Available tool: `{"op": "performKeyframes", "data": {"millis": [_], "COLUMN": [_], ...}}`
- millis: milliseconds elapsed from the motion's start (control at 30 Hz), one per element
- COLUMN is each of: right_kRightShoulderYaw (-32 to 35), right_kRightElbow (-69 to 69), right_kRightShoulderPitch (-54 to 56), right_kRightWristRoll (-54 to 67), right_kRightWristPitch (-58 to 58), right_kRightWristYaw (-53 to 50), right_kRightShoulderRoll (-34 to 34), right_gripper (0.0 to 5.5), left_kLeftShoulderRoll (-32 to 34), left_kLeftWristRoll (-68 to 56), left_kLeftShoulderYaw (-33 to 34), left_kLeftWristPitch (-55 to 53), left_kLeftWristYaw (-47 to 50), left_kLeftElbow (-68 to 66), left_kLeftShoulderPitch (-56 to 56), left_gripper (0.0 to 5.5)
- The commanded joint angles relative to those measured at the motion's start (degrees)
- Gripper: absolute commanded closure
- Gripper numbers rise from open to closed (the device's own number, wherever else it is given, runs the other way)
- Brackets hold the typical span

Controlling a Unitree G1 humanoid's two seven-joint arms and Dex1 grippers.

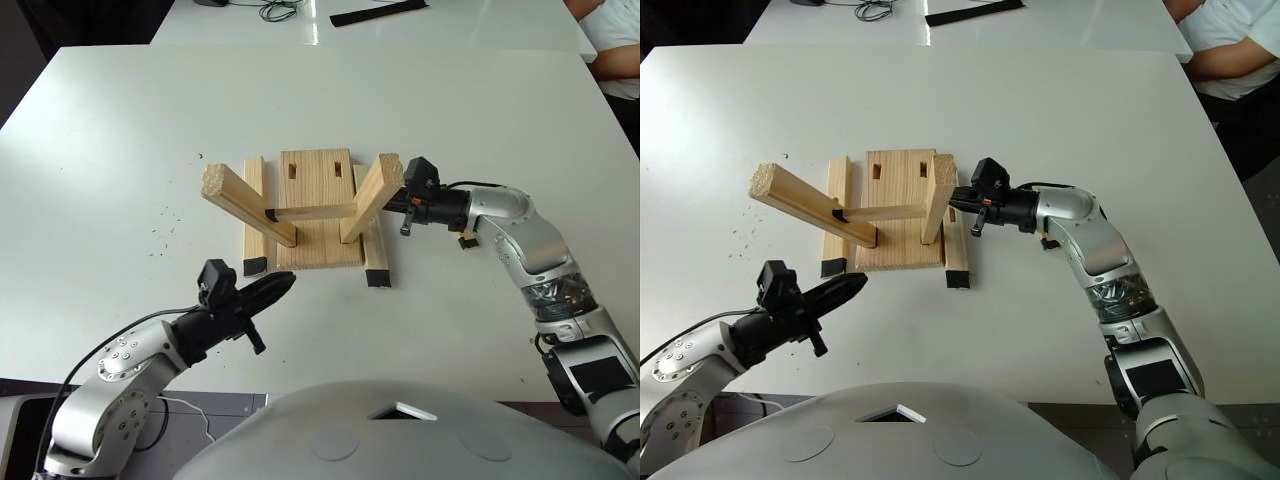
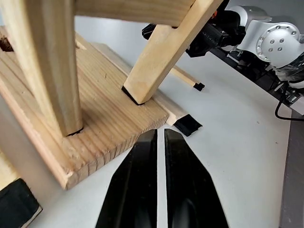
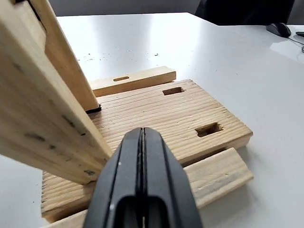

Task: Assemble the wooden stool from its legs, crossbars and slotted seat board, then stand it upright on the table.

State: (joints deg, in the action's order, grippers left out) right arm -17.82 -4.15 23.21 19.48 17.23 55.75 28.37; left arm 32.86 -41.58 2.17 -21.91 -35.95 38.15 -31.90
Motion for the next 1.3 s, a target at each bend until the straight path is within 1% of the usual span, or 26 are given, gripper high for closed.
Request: {"op": "performKeyframes", "data": {"millis": [33, 167, 333, 500, 667, 767, 833, 867, 933, 1067, 1133, 1300], "right_kRightShoulderYaw": [-0.61, -2.31, -2.43, -2.40, -2.11, 0.43, 2.58, 2.50, 0.76, -2.05, -1.80, 1.76], "right_kRightElbow": [-7.25, -10.37, -5.86, 0.56, 7.08, 9.72, 7.00, 3.85, -1.81, -7.60, -7.80, -7.23], "right_kRightShoulderPitch": [8.17, 11.15, 8.61, 4.34, -0.38, -2.25, -1.17, -0.29, 0.65, 0.81, 1.15, 5.85], "right_kRightWristRoll": [0.77, -0.36, 1.42, 2.72, 4.54, 6.14, 4.85, 1.86, -4.03, -9.21, -9.20, -6.29], "right_kRightWristPitch": [-1.07, -2.59, 0.87, 4.77, 10.01, 12.52, 11.57, 8.86, 3.59, -1.14, -1.57, 0.26], "right_kRightWristYaw": [10.80, 18.50, 21.91, 20.46, 17.04, 14.42, 11.67, 10.10, 8.08, 6.55, 6.09, 4.78], "right_kRightShoulderRoll": [-0.51, -1.16, -0.87, -1.66, -2.26, -2.11, -1.90, -1.44, -0.54, -2.32, -3.71, -7.22], "right_gripper": [5.50, 5.50, 5.50, 5.50, 5.50, 5.50, 5.50, 5.50, 5.50, 5.50, 5.50, 5.50], "left_kLeftShoulderRoll": [-7.00, -9.97, -9.48, -9.18, -6.48, -4.77, -3.91, -3.33, -2.68, -2.11, -1.59, -0.36], "left_kLeftWristRoll": [9.11, 12.39, 13.44, 14.83, 14.68, 14.56, 14.57, 14.91, 15.15, 15.92, 16.47, 16.81], "left_kLeftShoulderYaw": [-5.27, -4.96, -3.93, -2.84, 0.49, 2.50, 3.52, 3.84, 4.05, 2.74, 2.84, 5.57], "left_kLeftWristPitch": [0.77, 2.53, 3.04, 3.28, 2.71, 2.34, 2.26, 2.31, 2.25, 2.34, 2.71, 3.26], "left_kLeftWristYaw": [9.90, 12.78, 11.81, 11.43, 9.42, 7.98, 7.05, 6.51, 5.61, 3.49, 2.62, 1.18], "left_kLeftElbow": [-1.47, -2.95, -3.77, -6.14, -8.11, -10.29, -11.28, -11.84, -12.91, -15.46, -17.22, -18.92], "left_kLeftShoulderPitch": [7.03, 7.46, 8.32, 10.01, 13.09, 15.61, 16.26, 16.39, 17.26, 20.54, 21.61, 20.42], "left_gripper": [5.48, 5.48, 5.48, 5.48, 5.48, 5.48, 5.48, 5.48, 5.48, 5.48, 5.48, 5.48]}}
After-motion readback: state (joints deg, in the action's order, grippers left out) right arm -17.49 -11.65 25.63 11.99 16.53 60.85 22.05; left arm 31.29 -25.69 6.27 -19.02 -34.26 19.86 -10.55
